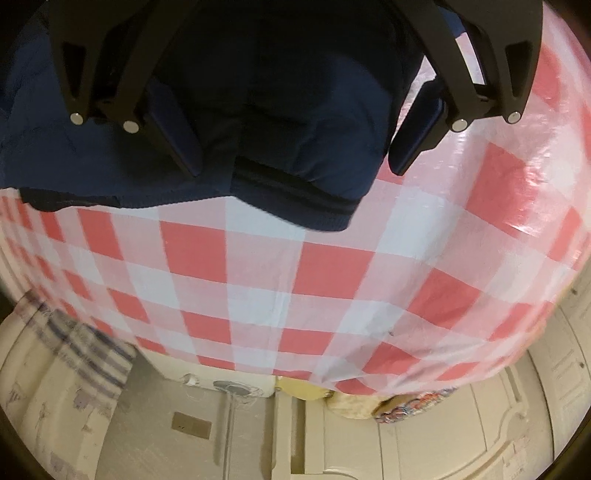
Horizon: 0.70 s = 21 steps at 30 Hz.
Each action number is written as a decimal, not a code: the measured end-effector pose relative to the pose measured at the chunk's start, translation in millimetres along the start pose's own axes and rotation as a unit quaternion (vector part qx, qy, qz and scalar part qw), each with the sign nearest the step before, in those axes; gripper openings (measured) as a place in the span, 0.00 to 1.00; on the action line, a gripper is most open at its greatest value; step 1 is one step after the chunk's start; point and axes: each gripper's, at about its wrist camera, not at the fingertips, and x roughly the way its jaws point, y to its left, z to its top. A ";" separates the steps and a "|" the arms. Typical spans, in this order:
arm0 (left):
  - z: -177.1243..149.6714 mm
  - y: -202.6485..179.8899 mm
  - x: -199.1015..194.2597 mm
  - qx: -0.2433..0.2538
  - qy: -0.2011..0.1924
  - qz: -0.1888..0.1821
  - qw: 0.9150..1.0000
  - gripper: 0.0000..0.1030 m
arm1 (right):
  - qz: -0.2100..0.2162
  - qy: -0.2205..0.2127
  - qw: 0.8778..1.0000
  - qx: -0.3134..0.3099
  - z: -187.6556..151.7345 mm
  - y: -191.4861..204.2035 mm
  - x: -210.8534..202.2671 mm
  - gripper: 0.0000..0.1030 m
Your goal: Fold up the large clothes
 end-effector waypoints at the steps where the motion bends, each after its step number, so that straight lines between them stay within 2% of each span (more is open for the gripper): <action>1: -1.2 -3.7 -9.4 0.011 -0.015 0.022 1.000 0.96 | 0.001 0.000 1.000 0.003 -0.2 0.8 -2.9 0.90; 2: -3.4 -8.5 -22.3 0.023 -0.038 0.040 0.998 0.95 | -0.001 -0.005 1.000 0.007 -0.2 -1.5 -9.9 0.89; 3: -8.7 -15.4 -44.3 0.036 -0.073 0.041 0.996 0.95 | -0.004 -0.011 1.000 0.013 -0.2 -3.5 -16.7 0.89; 4: -14.7 -22.1 -64.9 0.045 -0.095 0.022 0.994 0.96 | -0.006 -0.022 1.000 0.020 -1.6 -6.8 -26.2 0.89; 6: -27.8 -38.3 -98.4 0.074 -0.116 -0.018 0.990 0.96 | -0.010 -0.050 0.998 0.037 -4.8 -19.4 -49.4 0.89; 8: -49.6 -61.5 -129.7 0.117 -0.136 -0.060 0.982 0.98 | -0.032 -0.065 0.996 0.057 -10.8 -37.3 -67.0 0.89; 10: -68.7 -81.5 -133.3 0.147 -0.121 -0.088 0.978 0.98 | -0.059 -0.067 0.993 0.077 -17.4 -55.0 -74.4 0.90; 11: -74.5 -87.8 -127.9 0.156 -0.109 -0.090 0.978 0.98 | -0.075 -0.059 0.992 0.087 -21.0 -65.0 -70.8 0.90; 13: -90.0 -104.2 -92.7 0.176 -0.062 -0.069 0.980 0.98 | -0.098 -0.030 0.990 0.094 -30.5 -77.2 -53.1 0.90; 14: -94.1 -104.3 -78.8 0.171 -0.049 -0.082 0.981 0.98 | -0.085 -0.013 0.991 0.098 -39.7 -84.0 -33.6 0.93; 16: -93.0 -92.6 -74.2 0.135 -0.050 -0.115 0.983 0.98 | -0.035 -0.026 0.990 0.136 -48.4 -100.6 -25.6 0.94; 21: -98.0 -92.0 -72.2 0.133 -0.057 -0.117 0.983 0.98 | -0.029 -0.022 0.990 0.138 -48.4 -101.1 -23.1 0.96</action>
